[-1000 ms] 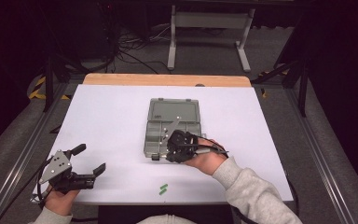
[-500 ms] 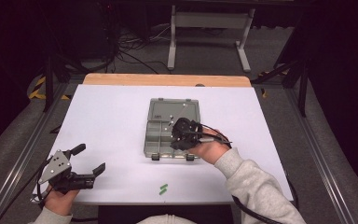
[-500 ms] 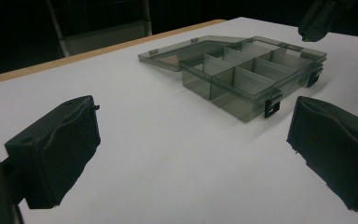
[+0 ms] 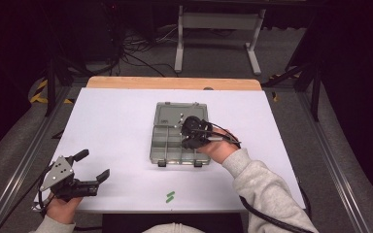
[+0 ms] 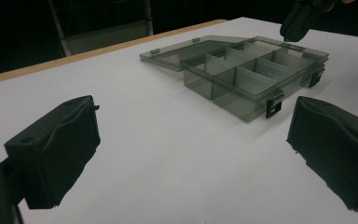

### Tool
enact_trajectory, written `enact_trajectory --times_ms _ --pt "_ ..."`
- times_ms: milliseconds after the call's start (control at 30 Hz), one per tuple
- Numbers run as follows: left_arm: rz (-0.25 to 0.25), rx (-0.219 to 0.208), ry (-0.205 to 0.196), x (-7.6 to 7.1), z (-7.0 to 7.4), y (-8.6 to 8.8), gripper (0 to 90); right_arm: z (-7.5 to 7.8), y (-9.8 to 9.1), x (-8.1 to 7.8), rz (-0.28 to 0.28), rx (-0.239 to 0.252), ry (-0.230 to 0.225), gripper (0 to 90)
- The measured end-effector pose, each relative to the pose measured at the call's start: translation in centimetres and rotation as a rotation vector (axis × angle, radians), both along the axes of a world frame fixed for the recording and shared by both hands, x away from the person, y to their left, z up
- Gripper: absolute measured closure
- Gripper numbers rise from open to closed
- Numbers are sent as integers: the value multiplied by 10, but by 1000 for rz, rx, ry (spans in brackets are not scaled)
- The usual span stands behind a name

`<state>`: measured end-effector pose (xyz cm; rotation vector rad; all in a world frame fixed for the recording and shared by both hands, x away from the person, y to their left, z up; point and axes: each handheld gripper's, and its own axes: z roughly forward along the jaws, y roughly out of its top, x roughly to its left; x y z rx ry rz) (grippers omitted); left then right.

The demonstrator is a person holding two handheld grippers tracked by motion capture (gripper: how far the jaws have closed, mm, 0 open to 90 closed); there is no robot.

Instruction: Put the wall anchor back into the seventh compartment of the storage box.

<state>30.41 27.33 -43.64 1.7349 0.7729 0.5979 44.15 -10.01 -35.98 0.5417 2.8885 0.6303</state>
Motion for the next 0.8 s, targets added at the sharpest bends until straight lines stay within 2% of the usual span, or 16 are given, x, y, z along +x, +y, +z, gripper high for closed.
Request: enact_trajectory --times_ms 400,600,800 --pt "4 -2 4 0 0 0 27 -15 -2 11 -31 -25 21 837" --pt "3 -1 4 0 0 0 27 -24 -1 14 -30 -54 35 837" --pt "3 -1 2 0 0 1 27 -30 -1 16 -32 -59 47 837"
